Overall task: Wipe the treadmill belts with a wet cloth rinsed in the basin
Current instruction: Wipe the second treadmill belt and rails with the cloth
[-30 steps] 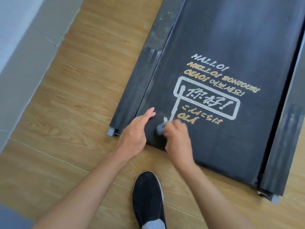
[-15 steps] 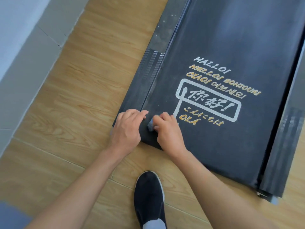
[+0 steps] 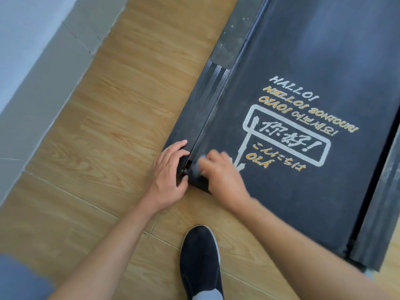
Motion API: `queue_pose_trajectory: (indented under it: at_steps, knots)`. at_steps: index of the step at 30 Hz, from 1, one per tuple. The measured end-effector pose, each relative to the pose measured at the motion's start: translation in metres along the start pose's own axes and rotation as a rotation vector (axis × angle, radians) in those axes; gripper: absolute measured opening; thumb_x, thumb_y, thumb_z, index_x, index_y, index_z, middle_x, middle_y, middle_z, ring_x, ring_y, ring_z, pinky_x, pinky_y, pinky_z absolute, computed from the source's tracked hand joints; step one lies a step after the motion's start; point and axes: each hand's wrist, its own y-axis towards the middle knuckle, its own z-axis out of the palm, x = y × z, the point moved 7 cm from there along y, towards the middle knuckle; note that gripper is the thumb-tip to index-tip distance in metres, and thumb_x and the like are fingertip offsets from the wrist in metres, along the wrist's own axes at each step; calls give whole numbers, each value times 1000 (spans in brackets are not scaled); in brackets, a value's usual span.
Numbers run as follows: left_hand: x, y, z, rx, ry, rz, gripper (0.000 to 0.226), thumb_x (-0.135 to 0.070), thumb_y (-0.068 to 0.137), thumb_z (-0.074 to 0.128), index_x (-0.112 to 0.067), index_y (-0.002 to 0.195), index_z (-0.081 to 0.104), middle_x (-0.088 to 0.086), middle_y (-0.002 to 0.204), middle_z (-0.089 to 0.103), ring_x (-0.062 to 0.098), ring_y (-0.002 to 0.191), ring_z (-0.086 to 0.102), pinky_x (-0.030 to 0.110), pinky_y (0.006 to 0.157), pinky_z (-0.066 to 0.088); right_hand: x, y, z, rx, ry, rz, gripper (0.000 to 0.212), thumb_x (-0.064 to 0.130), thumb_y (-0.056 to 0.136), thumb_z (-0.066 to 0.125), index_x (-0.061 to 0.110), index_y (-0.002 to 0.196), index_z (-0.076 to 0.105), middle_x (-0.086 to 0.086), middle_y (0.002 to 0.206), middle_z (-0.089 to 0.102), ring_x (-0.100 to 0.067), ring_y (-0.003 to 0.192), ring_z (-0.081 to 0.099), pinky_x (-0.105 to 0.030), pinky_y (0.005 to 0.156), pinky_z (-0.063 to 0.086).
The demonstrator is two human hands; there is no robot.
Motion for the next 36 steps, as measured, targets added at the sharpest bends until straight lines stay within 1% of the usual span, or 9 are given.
queue_pose_trajectory:
  at_steps: [6,11,14,17,22,26,32,34,36]
  knots:
    - [-1,-4,-3,72,-23,26,69,-2,82,69,-13,147,49,-6,170,29,11,158,24,35,130,19,-33,58,-18,-188,-1,270,22,-5,87,56,17,86,55,-3,93,48,-27,81,42,-47,72,45]
    - [3,-2,-8,-19,-81,46,64,7,66,48,-8,127,58,-1,165,40,18,154,37,46,123,32,38,-27,23,17,38,28,20,10,93,40,21,89,57,1,93,47,-23,79,38,-34,59,34]
    - [2,3,-7,-84,-42,43,61,5,62,45,-7,119,62,0,159,50,23,146,48,50,112,41,24,-13,19,100,33,-44,13,8,97,53,20,92,53,0,96,46,-23,82,39,-38,58,40]
    - [-4,8,-5,-163,15,-40,57,4,60,44,-10,112,64,-1,148,59,26,132,56,48,98,44,-16,29,-10,-45,24,142,10,8,98,57,16,97,52,-2,102,46,-24,86,41,-43,62,44]
    - [-28,20,2,-186,117,11,53,6,62,43,-11,107,68,3,130,66,29,122,59,43,101,42,-47,61,-43,-185,25,298,10,7,96,60,15,96,54,-4,102,47,-27,87,45,-43,64,47]
    - [-30,30,10,-153,156,62,52,4,62,43,-12,103,69,2,128,65,31,121,59,51,100,44,-90,-2,-60,-132,-27,294,29,-1,92,54,23,84,40,5,94,40,-29,83,44,-41,59,42]
    - [-24,41,3,-179,-65,23,47,-2,63,46,-14,102,68,-2,124,63,29,118,53,56,105,43,-232,-176,-147,-144,-269,722,31,-8,85,57,21,80,46,8,88,41,-29,78,49,-35,61,34]
    - [-26,41,3,-167,-84,29,46,-2,63,47,-14,102,68,-2,124,62,29,118,53,56,105,43,-260,-211,-172,-157,-282,832,33,-7,86,55,22,77,41,7,85,39,-28,75,47,-44,64,49]
    - [-27,40,3,-164,-95,40,47,-2,63,47,-14,103,68,-2,125,62,28,119,53,57,105,43,-263,-218,-178,-149,-305,870,31,-4,88,55,22,77,41,5,84,39,-29,74,47,-43,59,45]
